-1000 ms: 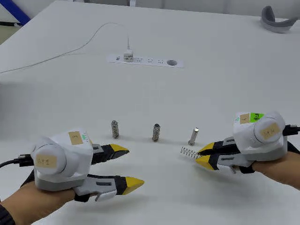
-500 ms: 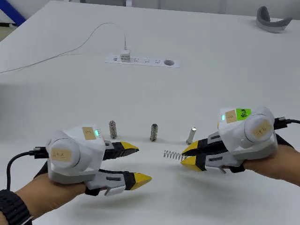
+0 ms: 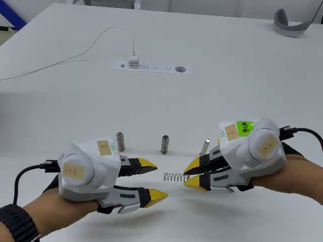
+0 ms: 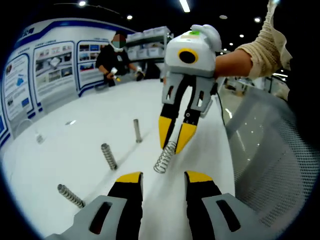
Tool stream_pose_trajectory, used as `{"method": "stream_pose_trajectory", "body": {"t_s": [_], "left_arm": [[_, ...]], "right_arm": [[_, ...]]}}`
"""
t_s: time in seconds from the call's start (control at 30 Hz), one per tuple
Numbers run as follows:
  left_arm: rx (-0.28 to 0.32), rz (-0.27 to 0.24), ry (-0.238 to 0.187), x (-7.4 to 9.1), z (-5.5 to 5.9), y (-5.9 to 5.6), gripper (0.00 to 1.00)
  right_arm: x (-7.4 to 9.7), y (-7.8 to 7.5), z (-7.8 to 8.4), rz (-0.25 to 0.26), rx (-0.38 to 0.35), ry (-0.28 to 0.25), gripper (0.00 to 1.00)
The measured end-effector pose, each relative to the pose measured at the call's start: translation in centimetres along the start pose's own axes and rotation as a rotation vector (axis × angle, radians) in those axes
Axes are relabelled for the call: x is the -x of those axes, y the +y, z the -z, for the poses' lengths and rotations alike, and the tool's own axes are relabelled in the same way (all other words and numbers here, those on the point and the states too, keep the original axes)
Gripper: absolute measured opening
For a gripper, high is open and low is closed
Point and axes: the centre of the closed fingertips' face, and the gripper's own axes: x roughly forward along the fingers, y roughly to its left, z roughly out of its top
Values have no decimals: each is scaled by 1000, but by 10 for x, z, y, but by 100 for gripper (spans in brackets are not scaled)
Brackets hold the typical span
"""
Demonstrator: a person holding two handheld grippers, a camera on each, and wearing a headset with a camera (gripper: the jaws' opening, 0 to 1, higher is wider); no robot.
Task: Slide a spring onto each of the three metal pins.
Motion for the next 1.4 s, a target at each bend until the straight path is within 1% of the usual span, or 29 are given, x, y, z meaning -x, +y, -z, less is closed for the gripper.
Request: {"method": "stream_pose_trajectory", "body": {"t_s": [0.2, 0.4, 0.57, 0.73, 1.0, 1.17, 1.4], "left_arm": [[-26, 17, 6, -2, 0, -4, 26], [-54, 27, 12, -4, -1, -8, 19], [-79, 25, 20, -5, 0, -9, 13], [-89, 29, 28, -5, 1, -11, 12], [-90, 24, 38, -5, 3, -10, 12], [-91, 26, 41, -5, 4, -10, 11], [-93, 31, 29, -6, 0, -11, 11]], "right_arm": [[-1, 5, 1, -18, 27, 15, 12], [-2, 8, -1, -31, 47, 19, 12], [-2, 11, -1, -45, 64, 31, 12], [-2, 14, -2, -49, 87, 40, 12], [5, 14, -16, -46, 98, 13, 12], [8, 15, -34, -45, 107, -32, 12], [7, 16, -55, -46, 114, -86, 12]]}}
